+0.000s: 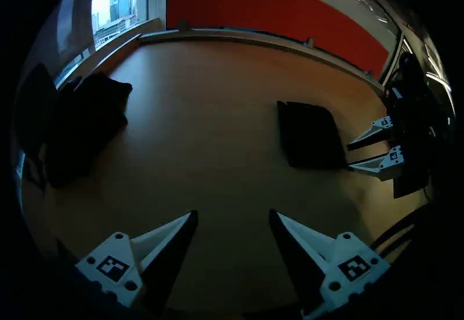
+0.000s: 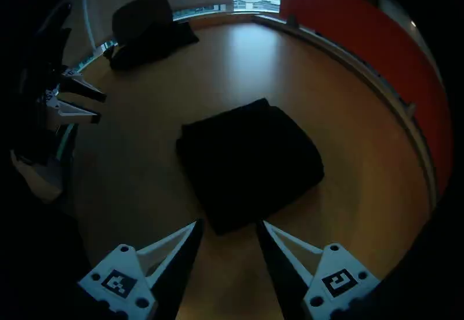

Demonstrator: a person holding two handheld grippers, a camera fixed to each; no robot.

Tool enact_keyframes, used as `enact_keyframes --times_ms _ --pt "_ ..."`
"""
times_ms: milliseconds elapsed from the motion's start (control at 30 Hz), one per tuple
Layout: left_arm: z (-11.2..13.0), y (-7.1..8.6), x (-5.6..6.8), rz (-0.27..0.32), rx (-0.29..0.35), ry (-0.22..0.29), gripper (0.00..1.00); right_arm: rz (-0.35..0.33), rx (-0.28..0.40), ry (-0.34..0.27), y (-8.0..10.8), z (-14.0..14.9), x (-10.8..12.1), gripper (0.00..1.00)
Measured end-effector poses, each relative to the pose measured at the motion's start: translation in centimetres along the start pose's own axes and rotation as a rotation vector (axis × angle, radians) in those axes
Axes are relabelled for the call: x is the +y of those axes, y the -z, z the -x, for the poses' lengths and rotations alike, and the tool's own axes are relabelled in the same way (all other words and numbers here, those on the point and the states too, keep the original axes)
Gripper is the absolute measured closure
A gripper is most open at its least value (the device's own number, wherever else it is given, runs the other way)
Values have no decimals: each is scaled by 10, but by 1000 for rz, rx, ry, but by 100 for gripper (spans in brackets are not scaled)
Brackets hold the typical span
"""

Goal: Fold towel

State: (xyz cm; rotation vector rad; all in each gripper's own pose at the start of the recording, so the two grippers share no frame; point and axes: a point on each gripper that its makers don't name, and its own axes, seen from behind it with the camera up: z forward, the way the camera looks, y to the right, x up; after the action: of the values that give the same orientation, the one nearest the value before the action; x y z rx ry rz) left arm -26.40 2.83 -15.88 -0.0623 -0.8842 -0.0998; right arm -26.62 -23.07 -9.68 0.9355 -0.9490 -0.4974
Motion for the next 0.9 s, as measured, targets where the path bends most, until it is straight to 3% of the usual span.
enact_keyframes --times_ms 533,900 --pt "0 0 1 3 1 -2 10 47 -9 -50 -12 9 0 40" --pt "2 1 1 0 -1 0 10 71 -5 -69 -17 11 4 63"
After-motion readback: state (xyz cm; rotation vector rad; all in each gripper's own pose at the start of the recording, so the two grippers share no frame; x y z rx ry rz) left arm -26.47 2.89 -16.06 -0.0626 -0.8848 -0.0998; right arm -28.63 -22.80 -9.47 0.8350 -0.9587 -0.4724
